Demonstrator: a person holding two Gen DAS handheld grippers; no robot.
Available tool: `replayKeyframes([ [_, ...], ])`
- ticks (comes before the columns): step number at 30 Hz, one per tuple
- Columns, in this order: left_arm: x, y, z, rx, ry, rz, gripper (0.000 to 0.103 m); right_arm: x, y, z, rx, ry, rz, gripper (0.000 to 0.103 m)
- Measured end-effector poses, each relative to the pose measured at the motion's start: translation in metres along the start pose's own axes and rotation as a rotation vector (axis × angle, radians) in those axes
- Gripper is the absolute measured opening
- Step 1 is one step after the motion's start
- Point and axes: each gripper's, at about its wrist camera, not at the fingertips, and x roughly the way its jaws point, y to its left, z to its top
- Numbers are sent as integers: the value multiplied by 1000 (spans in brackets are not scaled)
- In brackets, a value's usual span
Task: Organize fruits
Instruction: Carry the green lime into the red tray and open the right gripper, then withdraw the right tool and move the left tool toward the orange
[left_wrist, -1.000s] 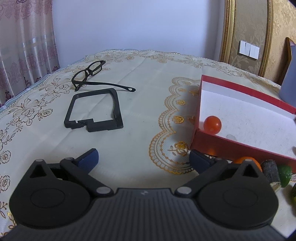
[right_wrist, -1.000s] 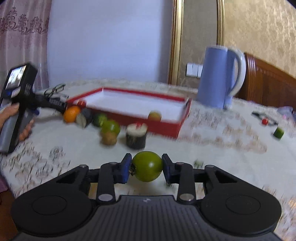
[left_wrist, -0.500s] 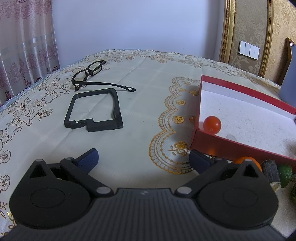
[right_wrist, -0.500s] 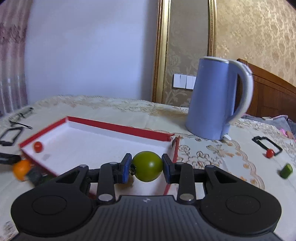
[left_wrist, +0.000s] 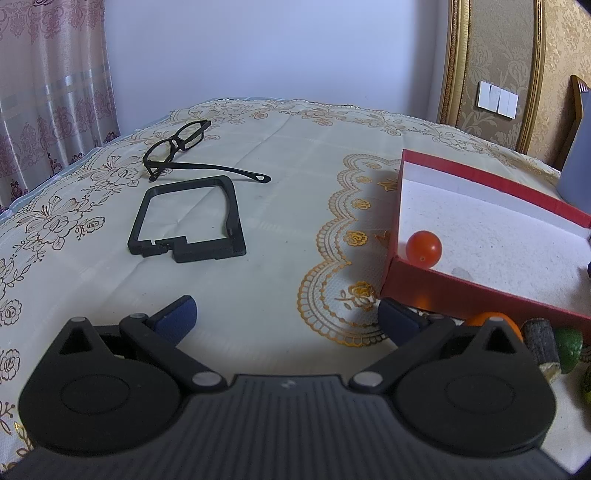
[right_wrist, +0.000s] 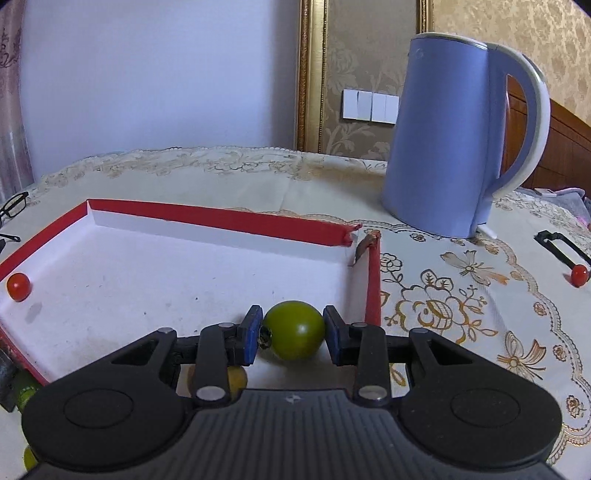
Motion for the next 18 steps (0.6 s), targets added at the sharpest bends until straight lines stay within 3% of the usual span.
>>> replayKeyframes([
  [6, 0, 0, 0, 0, 0, 0, 103, -1, -3, -2, 17, -4, 20, 40],
  [10, 0, 0, 0, 0, 0, 0, 103, -13, 0, -4, 13, -42, 20, 70],
  [11, 0, 0, 0, 0, 0, 0, 103, -17, 1, -5, 15, -58, 15, 72],
  [18, 0, 0, 0, 0, 0, 0, 103, -48, -9, -10, 86, -114, 11, 72],
])
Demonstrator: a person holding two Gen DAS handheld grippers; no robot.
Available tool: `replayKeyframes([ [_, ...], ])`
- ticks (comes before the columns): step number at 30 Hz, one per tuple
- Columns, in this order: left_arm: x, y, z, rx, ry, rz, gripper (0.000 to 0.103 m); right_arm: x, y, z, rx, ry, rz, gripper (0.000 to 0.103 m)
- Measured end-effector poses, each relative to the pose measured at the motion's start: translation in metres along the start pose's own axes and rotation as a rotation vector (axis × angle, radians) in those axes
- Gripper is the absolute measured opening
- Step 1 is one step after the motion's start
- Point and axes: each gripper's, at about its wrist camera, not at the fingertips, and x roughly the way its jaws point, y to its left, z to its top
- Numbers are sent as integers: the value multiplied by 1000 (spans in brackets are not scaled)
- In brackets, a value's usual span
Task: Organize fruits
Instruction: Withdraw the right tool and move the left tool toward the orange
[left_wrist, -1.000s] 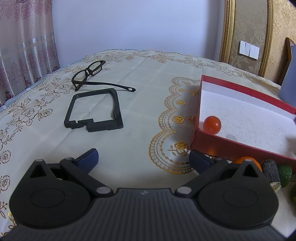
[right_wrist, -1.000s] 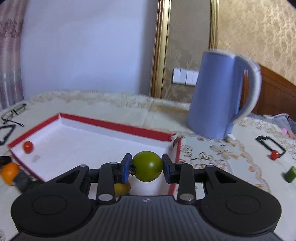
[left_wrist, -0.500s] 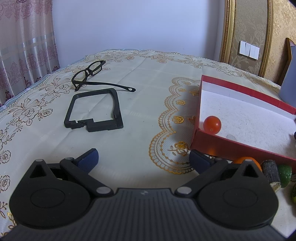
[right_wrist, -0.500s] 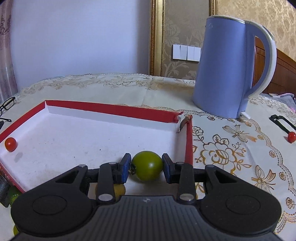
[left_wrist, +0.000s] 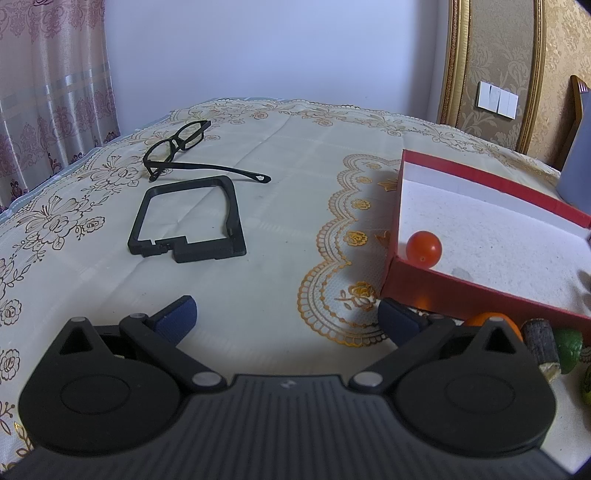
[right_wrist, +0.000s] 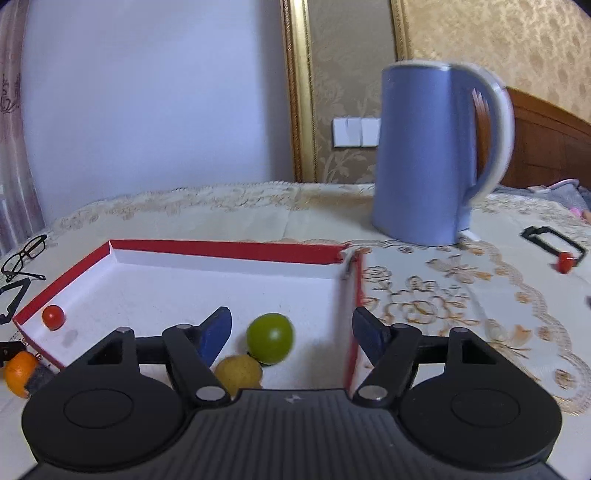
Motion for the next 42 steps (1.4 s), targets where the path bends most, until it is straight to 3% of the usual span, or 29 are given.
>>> replayKeyframes([
  [7, 0, 0, 0, 0, 0, 0, 103, -57, -19, -24, 10, -41, -50, 75],
  [10, 0, 0, 0, 0, 0, 0, 103, -72, -30, -39, -5, -44, -110, 76],
  [15, -2, 3, 0, -19, -10, -19, 103, -76, -56, -51, 99, 4, -135, 77],
  [17, -8, 7, -3, -24, -29, -67, 103, -74, -62, -51, 122, 25, -150, 77],
  [21, -35, 6, -13, 50, -122, -150, 103, -64, -68, -53, 138, 94, -150, 78],
  [26, -61, -14, -27, 199, -207, -199, 103, -56, -63, -54, 108, 147, -138, 88],
  [30, -60, -30, -33, 263, -187, -218, 103, -50, -53, -54, 49, 175, -168, 91],
  [32, -60, -34, -33, 277, -187, -221, 103, -49, -50, -55, 33, 182, -175, 98],
  [42, -48, -45, -27, 346, -117, -273, 103, -49, -55, -54, 48, 190, -167, 101],
])
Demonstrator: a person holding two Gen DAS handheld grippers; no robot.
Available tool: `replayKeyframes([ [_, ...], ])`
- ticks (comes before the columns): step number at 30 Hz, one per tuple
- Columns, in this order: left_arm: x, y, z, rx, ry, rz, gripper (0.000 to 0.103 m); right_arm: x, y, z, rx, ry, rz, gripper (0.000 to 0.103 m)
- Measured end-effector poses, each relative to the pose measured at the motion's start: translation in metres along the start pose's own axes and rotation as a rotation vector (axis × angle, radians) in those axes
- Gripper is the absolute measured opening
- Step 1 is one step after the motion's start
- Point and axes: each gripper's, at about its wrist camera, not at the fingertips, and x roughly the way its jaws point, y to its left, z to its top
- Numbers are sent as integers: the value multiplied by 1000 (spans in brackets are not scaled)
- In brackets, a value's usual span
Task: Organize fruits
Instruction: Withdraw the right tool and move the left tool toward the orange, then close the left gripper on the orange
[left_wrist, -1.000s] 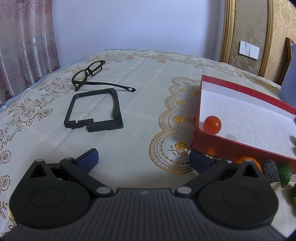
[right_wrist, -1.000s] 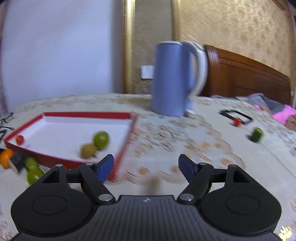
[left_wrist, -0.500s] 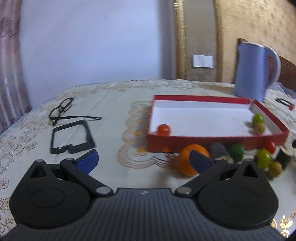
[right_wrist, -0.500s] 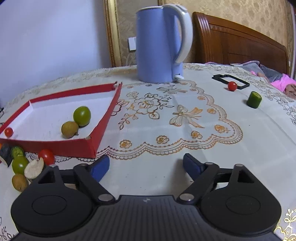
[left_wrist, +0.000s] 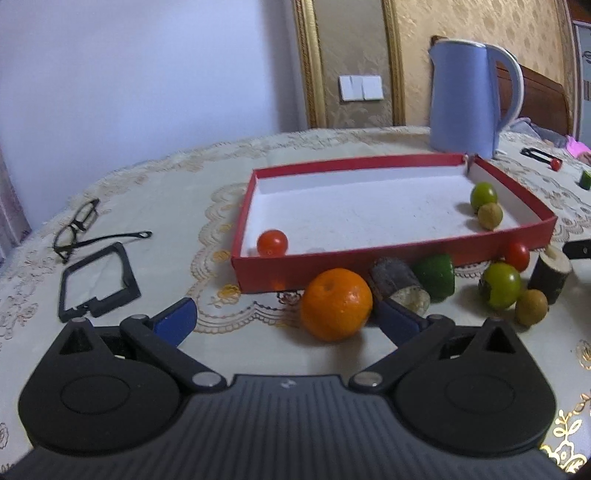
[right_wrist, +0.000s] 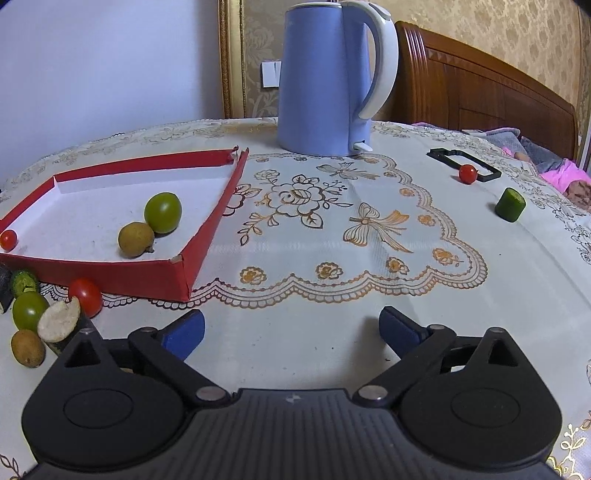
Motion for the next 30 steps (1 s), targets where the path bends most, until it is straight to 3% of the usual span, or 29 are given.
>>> replayKeyframes([
  [1, 2, 2, 0, -6, 13, -13, 102, 0, 0, 0, 0, 0, 0, 101],
  [4, 6, 9, -3, -23, 38, -73, 82, 0, 1, 0, 0, 0, 0, 102],
  [6, 7, 11, -4, -40, 42, -103, 76, 0, 0, 0, 0, 0, 0, 102],
  [9, 5, 11, -4, -38, 35, -148, 50, 0, 0, 0, 0, 0, 0, 102],
  [10, 4, 10, -4, -40, 32, -178, 35, 0, 0, 0, 0, 0, 0, 102],
  [14, 1, 2, -6, -13, 18, -162, 36, 0, 0, 0, 0, 1, 0, 102],
  [21, -9, 6, -8, -90, -6, -155, 35, 0, 0, 0, 1, 0, 2, 102],
  [27, -24, 7, 18, -100, -96, -139, 28, 0, 0, 0, 1, 1, 2, 102],
  [30, -15, 5, 29, -87, -88, -116, 27, 0, 0, 0, 4, 0, 4, 102],
])
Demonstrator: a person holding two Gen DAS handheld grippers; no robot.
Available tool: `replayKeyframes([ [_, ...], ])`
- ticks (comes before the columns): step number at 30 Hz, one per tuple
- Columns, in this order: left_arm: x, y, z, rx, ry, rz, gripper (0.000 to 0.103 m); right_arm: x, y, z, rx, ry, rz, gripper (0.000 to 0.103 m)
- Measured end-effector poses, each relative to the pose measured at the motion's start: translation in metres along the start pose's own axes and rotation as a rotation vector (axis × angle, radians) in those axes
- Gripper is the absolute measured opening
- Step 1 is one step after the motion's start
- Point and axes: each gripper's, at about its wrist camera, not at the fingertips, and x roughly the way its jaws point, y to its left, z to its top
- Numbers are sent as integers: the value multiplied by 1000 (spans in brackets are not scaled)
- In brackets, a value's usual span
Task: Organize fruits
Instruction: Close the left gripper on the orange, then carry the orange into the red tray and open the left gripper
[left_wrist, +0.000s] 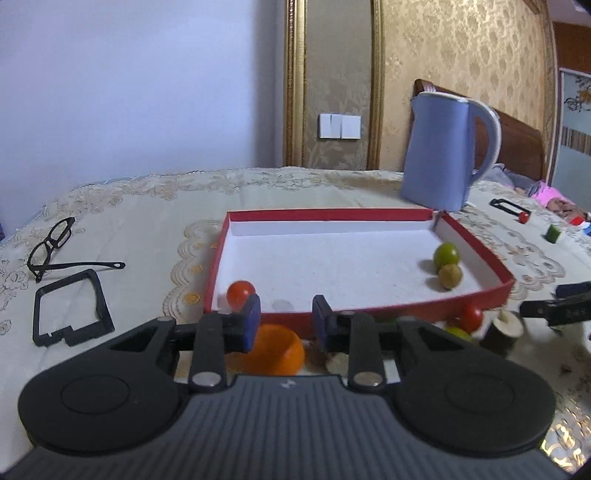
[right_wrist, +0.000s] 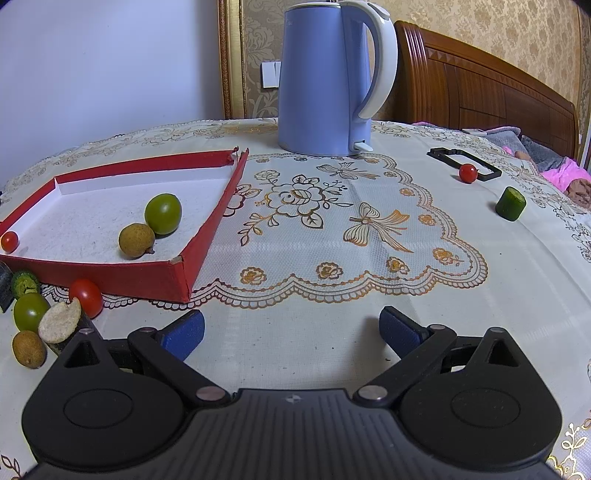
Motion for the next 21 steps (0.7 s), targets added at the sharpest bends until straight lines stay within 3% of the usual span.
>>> replayKeyframes([
  [6, -7, 9, -13, -11, 16, -6, 30, 0, -1, 0, 7, -3, 7, 102],
  [10, -10, 14, -24, -8, 14, 10, 57, 0, -1, 0, 8, -3, 8, 102],
  [11, -8, 15, -25, -9, 13, 19, 60, 0, -1, 0, 9, -3, 8, 102],
  [15, 3, 18, -22, -35, 34, -2, 61, -1, -1, 0, 9, -3, 8, 102],
  [17, 6, 14, -22, -29, 39, 12, 69, -1, -1, 0, 11, -3, 10, 102],
  [21, 19, 10, -25, -40, 70, 65, 68, -1, -1, 0, 10, -3, 9, 102],
])
